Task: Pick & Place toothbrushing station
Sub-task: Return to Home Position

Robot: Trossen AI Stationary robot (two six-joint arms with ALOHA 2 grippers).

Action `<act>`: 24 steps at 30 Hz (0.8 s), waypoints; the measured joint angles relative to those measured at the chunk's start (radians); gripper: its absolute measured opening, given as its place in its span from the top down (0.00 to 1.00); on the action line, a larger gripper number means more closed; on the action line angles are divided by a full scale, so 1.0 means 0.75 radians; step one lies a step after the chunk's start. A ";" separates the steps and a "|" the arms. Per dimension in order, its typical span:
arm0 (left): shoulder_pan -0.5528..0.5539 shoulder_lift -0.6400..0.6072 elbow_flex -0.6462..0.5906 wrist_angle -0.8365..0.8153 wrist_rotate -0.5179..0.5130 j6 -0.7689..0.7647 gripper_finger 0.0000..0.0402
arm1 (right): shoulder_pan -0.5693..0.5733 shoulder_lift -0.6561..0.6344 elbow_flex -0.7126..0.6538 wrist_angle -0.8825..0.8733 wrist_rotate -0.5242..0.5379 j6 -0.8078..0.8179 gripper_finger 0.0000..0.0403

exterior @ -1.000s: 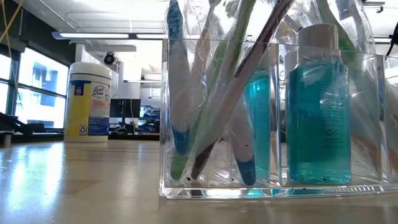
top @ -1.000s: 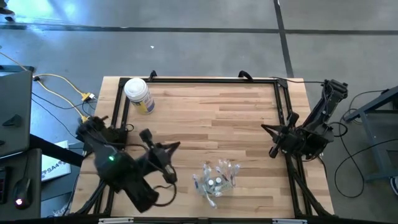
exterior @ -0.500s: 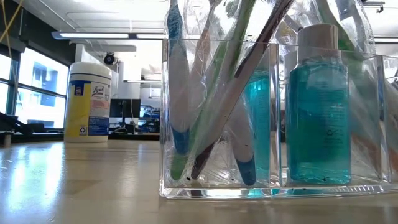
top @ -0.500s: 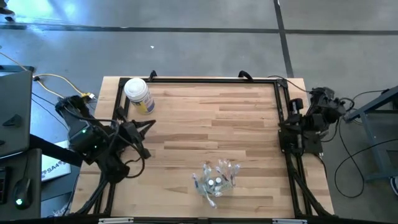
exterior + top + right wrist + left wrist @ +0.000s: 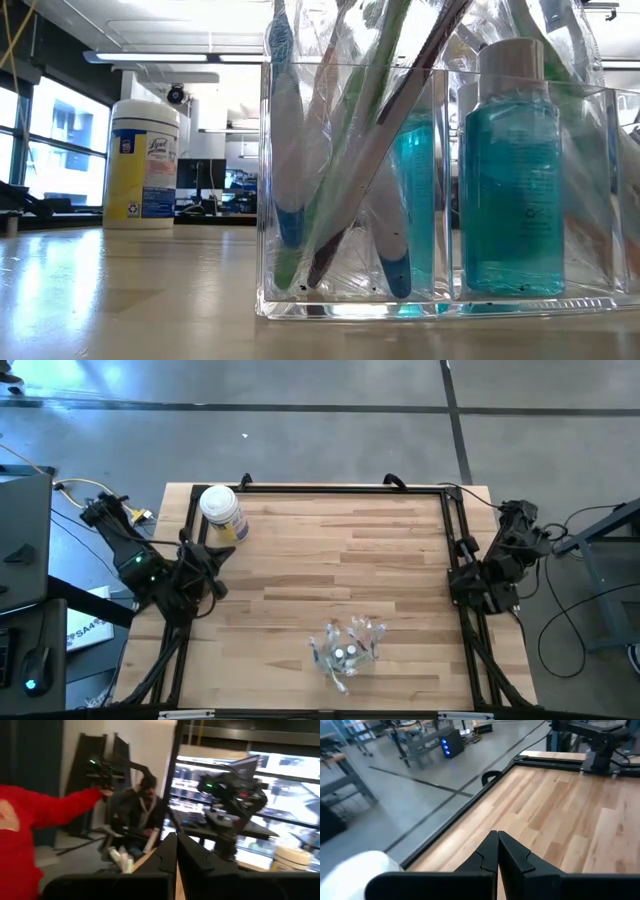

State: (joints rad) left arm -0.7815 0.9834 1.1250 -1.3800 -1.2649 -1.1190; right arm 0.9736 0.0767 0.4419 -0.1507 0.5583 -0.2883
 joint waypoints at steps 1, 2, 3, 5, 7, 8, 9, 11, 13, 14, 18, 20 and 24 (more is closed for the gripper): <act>0.000 -0.037 -0.048 0.056 0.004 0.035 1.00 | -0.001 0.000 -0.002 -0.002 -0.027 0.013 0.99; 0.000 -0.074 -0.094 0.121 0.006 0.074 1.00 | -0.001 0.000 -0.010 0.010 -0.045 0.027 0.99; 0.000 -0.107 -0.136 0.181 0.012 0.117 1.00 | -0.001 0.000 -0.027 0.026 -0.051 0.035 0.99; 0.001 -0.169 -0.215 0.305 0.032 0.209 1.00 | -0.001 0.000 -0.087 0.073 -0.042 0.045 0.99; 0.001 -0.221 -0.285 0.436 0.038 0.314 1.00 | -0.001 0.000 -0.166 0.154 -0.020 0.044 0.99; 0.001 -0.244 -0.315 0.495 0.043 0.367 1.00 | -0.001 -0.002 -0.205 0.199 -0.005 0.043 0.99; 0.001 -0.265 -0.345 0.554 0.059 0.419 1.00 | -0.001 -0.006 -0.239 0.235 0.014 0.045 0.99; 0.001 -0.306 -0.402 0.668 0.109 0.525 1.00 | -0.001 -0.011 -0.293 0.271 0.037 0.069 0.99; 0.001 -0.343 -0.459 0.779 0.175 0.621 1.00 | -0.001 -0.011 -0.327 0.271 0.046 0.120 0.99; 0.003 -0.360 -0.491 0.834 0.200 0.666 1.00 | -0.002 -0.011 -0.341 0.276 0.049 0.147 0.99; 0.003 -0.428 -0.621 1.040 0.333 0.831 1.00 | -0.002 -0.012 -0.385 0.276 0.053 0.229 0.99; 0.003 -0.471 -0.697 1.167 0.414 0.919 1.00 | -0.002 -0.012 -0.403 0.290 0.056 0.251 0.99; 0.003 -0.556 -0.873 1.462 0.557 1.117 1.00 | -0.002 -0.012 -0.460 0.360 0.061 0.264 0.99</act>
State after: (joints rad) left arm -0.7792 0.5667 0.4703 -0.2833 -0.8471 -0.2812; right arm 0.9719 0.0681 0.0968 0.1197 0.6041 -0.0902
